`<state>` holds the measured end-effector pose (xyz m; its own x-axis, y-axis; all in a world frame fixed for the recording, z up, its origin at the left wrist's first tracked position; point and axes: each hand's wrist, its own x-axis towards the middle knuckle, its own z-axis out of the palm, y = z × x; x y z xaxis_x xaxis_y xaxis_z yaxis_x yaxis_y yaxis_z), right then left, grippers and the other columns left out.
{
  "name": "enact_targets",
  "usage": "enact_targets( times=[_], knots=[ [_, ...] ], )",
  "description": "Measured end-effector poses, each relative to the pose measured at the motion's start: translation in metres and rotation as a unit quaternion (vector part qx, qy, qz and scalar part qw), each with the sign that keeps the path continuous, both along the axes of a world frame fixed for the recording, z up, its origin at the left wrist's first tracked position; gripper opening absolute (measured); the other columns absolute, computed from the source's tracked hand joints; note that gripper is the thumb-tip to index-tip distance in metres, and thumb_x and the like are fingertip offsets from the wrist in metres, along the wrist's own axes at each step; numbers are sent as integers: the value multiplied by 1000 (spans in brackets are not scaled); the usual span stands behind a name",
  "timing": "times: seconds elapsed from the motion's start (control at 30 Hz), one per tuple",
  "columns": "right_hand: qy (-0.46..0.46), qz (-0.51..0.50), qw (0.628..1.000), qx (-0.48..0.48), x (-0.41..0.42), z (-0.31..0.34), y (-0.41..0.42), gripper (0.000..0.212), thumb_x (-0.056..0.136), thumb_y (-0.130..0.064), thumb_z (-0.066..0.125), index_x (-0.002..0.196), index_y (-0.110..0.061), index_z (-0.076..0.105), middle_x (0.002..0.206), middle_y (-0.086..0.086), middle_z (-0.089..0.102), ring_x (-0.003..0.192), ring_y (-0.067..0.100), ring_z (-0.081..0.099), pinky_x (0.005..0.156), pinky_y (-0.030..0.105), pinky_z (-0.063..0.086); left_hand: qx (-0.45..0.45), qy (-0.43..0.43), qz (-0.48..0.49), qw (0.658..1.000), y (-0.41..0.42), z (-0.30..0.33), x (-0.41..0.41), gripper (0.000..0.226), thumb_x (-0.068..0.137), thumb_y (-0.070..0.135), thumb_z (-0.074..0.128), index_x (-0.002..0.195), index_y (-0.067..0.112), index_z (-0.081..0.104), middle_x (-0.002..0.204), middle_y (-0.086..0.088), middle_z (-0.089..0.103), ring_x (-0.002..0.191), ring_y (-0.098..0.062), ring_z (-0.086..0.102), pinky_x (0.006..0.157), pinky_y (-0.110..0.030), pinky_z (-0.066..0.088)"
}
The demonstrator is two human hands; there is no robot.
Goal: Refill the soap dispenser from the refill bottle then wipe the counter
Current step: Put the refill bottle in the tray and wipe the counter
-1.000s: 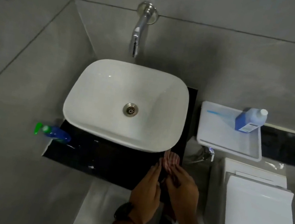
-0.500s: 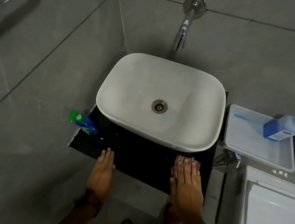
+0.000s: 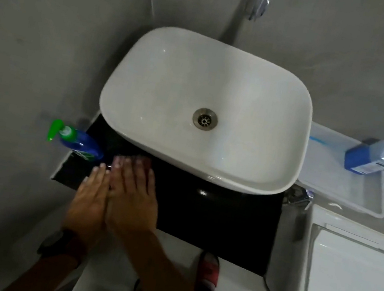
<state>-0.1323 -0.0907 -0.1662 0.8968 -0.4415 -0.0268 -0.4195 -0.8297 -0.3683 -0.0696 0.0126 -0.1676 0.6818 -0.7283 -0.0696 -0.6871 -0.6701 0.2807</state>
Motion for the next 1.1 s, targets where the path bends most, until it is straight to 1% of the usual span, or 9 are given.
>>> enact_targets(
  times=[0.1, 0.23, 0.33, 0.47, 0.57, 0.67, 0.8, 0.93, 1.1],
  knots=[
    [3, -7, 1000, 2, 15, -2, 6, 73, 103, -35, 41, 166, -16, 10, 173, 7, 20, 162, 32, 4, 131, 52, 2, 8, 4, -16, 1000, 4, 0, 4, 69, 86, 22, 28, 141, -19, 31, 150, -35, 32, 139, -50, 33, 112, -63, 30],
    [14, 34, 999, -11, -2, -2, -5, 76, 100, -40, 41, 167, -20, 10, 174, 5, 19, 163, 30, 1, 131, 51, 5, -10, -10, -12, 1000, 3, -3, 3, 61, 94, 19, 26, 140, -19, 34, 150, -37, 32, 139, -52, 33, 112, -64, 29],
    [21, 33, 999, -20, -25, -6, -13, 79, 98, -38, 47, 166, -19, 13, 174, 6, 18, 163, 30, 1, 131, 52, 10, -29, -29, 3, 999, 3, -6, 3, 54, 97, 15, 28, 139, -18, 38, 149, -35, 35, 138, -50, 36, 112, -63, 31],
    [22, -16, 999, -26, -73, -8, -39, 78, 96, -35, 45, 167, -20, 14, 174, 5, 19, 163, 28, 3, 130, 53, 16, -41, -34, 14, 998, 4, -9, 2, 55, 98, 18, 29, 140, -15, 38, 152, -32, 33, 141, -46, 35, 114, -60, 30],
    [29, -67, 997, -40, -111, -11, -62, 77, 99, -33, 42, 168, -23, 7, 175, 3, 15, 164, 25, 0, 131, 51, 14, -43, -33, 18, 998, 5, -10, 2, 55, 99, 19, 28, 142, -13, 38, 153, -29, 33, 142, -44, 34, 114, -59, 30],
    [39, -125, 990, -53, -150, -13, -92, 66, 107, -35, 30, 167, -28, 4, 176, 0, 12, 164, 21, -3, 132, 49, 12, -47, -26, 26, 998, 3, -10, 2, 54, 98, 19, 29, 140, -14, 40, 152, -30, 35, 140, -46, 37, 113, -60, 32],
    [92, -185, 974, -92, -196, -11, -144, 58, 111, -41, 17, 166, -22, 20, 174, 8, 20, 164, 29, 2, 132, 52, 15, -52, -14, 29, 998, 4, -11, 2, 54, 99, 19, 30, 142, -12, 39, 153, -29, 35, 142, -44, 35, 114, -58, 31],
    [99, -234, 962, -98, -212, -6, -186, 58, 109, -36, 26, 161, -14, 35, 172, 14, 25, 162, 34, 12, 129, 53, 22, -54, 4, 28, 998, 7, -11, 4, 54, 100, 21, 29, 145, -8, 36, 156, -25, 31, 145, -40, 29, 118, -54, 26],
    [72, -261, 957, -101, -202, -9, -172, 58, 108, -36, 30, 160, -11, 36, 170, 16, 30, 161, 36, 16, 129, 55, 22, -49, 12, 34, 998, 7, -13, 6, 53, 100, 18, 31, 147, -5, 34, 159, -21, 28, 148, -36, 26, 121, -46, 19]
  ],
)
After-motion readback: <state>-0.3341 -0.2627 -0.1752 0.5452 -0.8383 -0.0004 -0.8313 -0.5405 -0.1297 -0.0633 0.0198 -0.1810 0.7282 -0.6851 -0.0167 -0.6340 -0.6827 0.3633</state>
